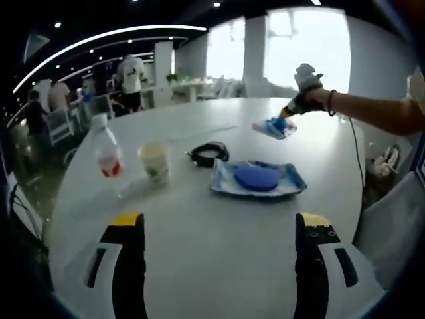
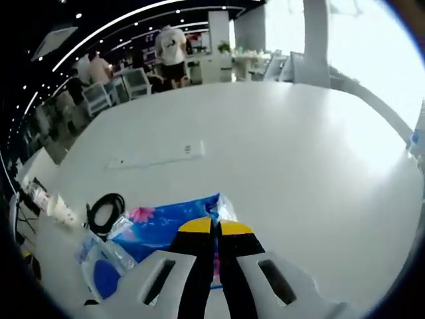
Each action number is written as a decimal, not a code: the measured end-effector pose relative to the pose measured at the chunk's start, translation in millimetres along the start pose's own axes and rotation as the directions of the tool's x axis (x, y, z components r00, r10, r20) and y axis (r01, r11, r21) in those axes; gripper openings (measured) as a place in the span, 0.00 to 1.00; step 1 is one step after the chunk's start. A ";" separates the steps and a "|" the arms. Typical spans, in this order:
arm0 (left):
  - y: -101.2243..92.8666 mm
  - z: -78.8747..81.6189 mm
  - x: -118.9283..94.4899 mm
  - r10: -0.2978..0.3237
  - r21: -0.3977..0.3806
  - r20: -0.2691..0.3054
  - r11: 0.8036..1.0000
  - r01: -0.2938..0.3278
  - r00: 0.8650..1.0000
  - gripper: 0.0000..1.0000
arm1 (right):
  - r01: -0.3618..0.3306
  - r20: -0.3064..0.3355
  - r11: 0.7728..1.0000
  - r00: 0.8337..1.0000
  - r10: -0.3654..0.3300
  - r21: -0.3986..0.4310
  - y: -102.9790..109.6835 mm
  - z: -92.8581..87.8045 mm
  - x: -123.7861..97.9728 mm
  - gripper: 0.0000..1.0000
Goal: Arrange the tabletop items into an orderly group along one side of the table until the central work area is clear of visible clutter.
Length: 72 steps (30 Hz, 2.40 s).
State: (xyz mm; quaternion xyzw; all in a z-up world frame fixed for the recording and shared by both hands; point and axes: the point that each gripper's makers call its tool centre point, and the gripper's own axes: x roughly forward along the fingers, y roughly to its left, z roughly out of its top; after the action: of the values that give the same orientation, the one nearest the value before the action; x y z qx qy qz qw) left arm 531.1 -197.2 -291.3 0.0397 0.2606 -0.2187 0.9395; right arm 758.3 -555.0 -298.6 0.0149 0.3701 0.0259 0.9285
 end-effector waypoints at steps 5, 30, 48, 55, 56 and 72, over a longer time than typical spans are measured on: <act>2.3 -1.7 0.9 0.001 -0.009 -0.002 1.000 -0.001 1.000 0.92 | 0.008 -0.003 1.000 1.000 -0.008 0.015 -5.2 3.5 12.9 0.01; 3.7 -5.4 1.0 0.005 -0.011 -0.018 1.000 -0.005 1.000 0.92 | 0.091 -0.017 0.995 0.996 -0.090 0.033 -30.8 3.7 50.7 0.01; 5.5 -6.6 0.1 0.019 -0.004 -0.022 1.000 -0.019 1.000 0.90 | 0.097 -0.066 0.993 0.994 -0.092 0.065 -25.5 -22.5 55.8 0.02; 4.1 -8.6 -0.1 0.015 -0.001 -0.028 1.000 -0.015 1.000 0.90 | 0.105 -0.084 0.990 0.992 -0.097 0.089 -30.7 -28.9 65.0 0.02; 4.6 -8.7 0.0 0.018 -0.001 -0.029 1.000 -0.018 0.999 0.90 | 0.105 -0.084 0.990 0.992 -0.098 0.093 -30.9 -29.3 65.0 0.02; 7.4 -11.6 -0.1 0.029 0.004 -0.043 1.000 -0.029 0.999 0.91 | 0.075 -0.044 0.995 0.996 -0.072 0.060 -34.4 -17.4 69.7 0.08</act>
State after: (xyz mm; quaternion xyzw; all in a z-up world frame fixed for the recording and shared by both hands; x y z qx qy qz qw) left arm 528.8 -188.2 -301.5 0.0500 0.2799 -0.2045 0.9367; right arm 798.2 -585.1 -360.7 0.0292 0.3903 -0.0193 0.9200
